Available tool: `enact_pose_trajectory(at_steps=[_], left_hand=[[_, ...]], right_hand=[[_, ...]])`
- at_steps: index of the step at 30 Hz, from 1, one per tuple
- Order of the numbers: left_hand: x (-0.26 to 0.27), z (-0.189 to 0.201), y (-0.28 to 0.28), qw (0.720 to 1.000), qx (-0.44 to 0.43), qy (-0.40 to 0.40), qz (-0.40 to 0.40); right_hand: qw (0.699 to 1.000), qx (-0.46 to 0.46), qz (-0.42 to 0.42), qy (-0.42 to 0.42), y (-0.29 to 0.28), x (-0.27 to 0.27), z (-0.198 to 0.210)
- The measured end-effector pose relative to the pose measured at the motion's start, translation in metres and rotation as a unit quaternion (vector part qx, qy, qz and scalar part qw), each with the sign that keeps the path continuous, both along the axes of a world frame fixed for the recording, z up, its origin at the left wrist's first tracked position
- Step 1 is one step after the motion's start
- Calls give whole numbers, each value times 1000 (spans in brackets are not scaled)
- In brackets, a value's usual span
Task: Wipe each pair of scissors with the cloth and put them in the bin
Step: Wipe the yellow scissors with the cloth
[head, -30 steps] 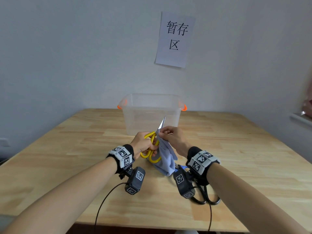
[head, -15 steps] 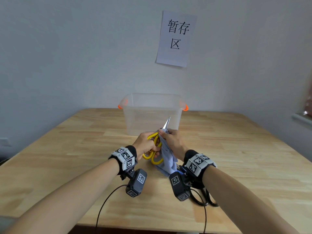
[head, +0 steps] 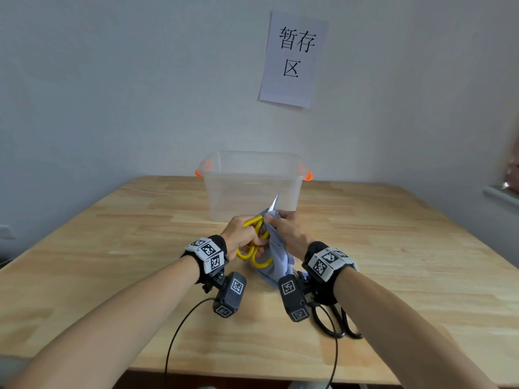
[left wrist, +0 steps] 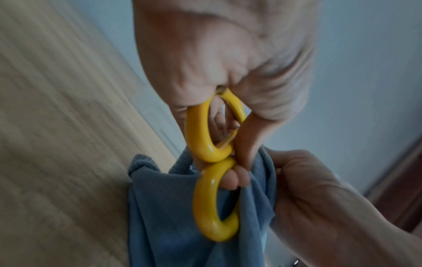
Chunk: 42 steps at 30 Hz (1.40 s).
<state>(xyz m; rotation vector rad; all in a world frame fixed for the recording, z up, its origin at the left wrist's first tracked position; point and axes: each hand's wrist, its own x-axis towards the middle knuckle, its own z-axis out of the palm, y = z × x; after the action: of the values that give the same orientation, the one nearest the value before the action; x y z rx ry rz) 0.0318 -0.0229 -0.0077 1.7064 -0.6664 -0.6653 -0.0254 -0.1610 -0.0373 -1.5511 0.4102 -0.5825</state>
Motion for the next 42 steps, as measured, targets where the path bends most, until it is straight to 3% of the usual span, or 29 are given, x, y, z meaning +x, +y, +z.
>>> enact_pose_trajectory(at_steps=[10,20,24,30,36,42], left_hand=[[7,-2,9,999,7,47,-26],[-3,1,-1,999,17,-32,-14],[-4,1,0,1000,10,-27,-6],[1,1,7,999,12,40,-20],[-1,-4,8,998,14,60,-25],[-9,-6,-1,999,-3,34,-14]], right_hand=[[994,43,99,20,-15,-12,2],[998,58,-26,-19,3,9,-11],[999,19,-34,-29,3,8,-6],[998,-54,19,9,-7,-1,-1],[999,-34,40,6,-8,-6,-3],[999,-1,-41,2,-3,6,-12]])
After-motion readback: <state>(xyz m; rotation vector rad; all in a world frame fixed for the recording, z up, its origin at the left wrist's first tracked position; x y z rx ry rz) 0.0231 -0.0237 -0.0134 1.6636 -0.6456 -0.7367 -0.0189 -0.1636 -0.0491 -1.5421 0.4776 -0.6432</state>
